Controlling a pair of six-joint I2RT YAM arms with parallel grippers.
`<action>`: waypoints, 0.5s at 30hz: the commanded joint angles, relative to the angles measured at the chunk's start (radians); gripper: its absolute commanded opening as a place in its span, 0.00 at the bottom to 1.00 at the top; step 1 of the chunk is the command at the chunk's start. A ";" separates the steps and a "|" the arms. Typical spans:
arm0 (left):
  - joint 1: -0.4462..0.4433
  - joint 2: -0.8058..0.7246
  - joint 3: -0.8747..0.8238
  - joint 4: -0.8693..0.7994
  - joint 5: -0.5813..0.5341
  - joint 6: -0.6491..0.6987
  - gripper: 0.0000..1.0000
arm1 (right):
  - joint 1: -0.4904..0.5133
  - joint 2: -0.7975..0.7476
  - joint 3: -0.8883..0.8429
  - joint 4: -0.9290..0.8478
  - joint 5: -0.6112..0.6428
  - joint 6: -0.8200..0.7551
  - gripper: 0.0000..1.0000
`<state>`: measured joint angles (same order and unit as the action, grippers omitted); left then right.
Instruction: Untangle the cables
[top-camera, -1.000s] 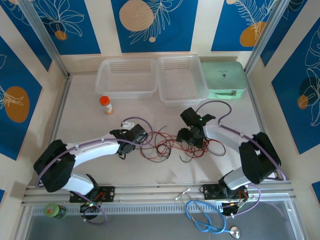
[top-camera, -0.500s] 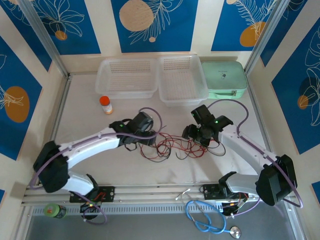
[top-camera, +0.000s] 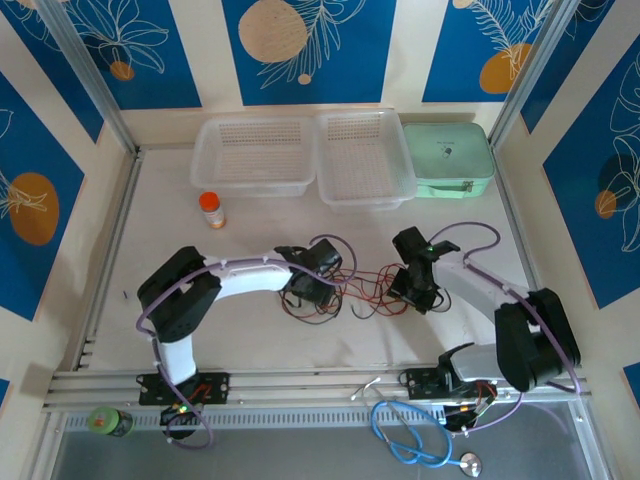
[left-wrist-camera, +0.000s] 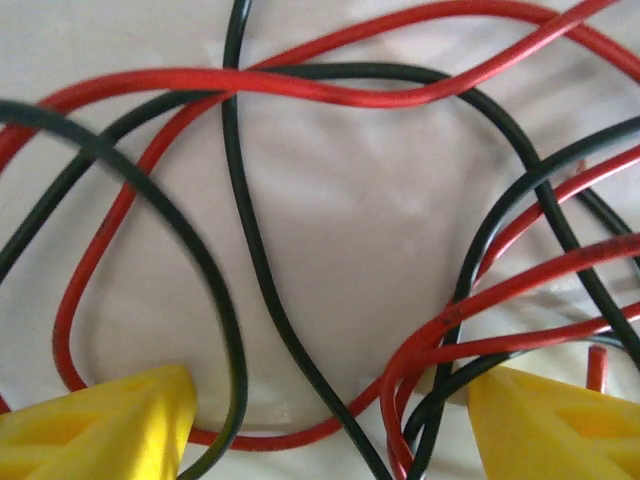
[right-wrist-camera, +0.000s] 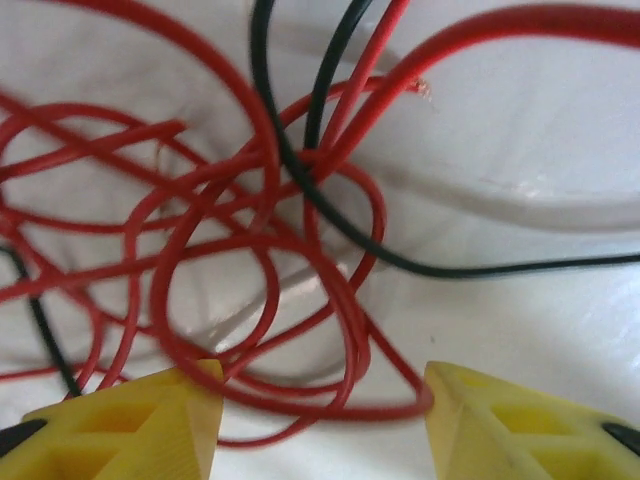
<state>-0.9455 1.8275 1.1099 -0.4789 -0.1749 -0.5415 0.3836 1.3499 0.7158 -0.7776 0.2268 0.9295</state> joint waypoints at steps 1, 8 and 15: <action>-0.003 0.014 -0.054 -0.122 -0.108 -0.055 0.74 | -0.020 0.054 0.031 0.026 0.039 -0.010 0.44; 0.044 -0.065 -0.187 -0.251 -0.257 -0.167 0.76 | -0.088 0.124 0.073 0.038 0.061 -0.070 0.20; 0.151 -0.211 -0.254 -0.262 -0.306 -0.184 0.78 | -0.088 0.082 0.090 0.012 0.040 -0.111 0.15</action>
<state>-0.8425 1.6382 0.8967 -0.5598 -0.3664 -0.7109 0.2989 1.4612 0.7853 -0.7300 0.2584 0.8444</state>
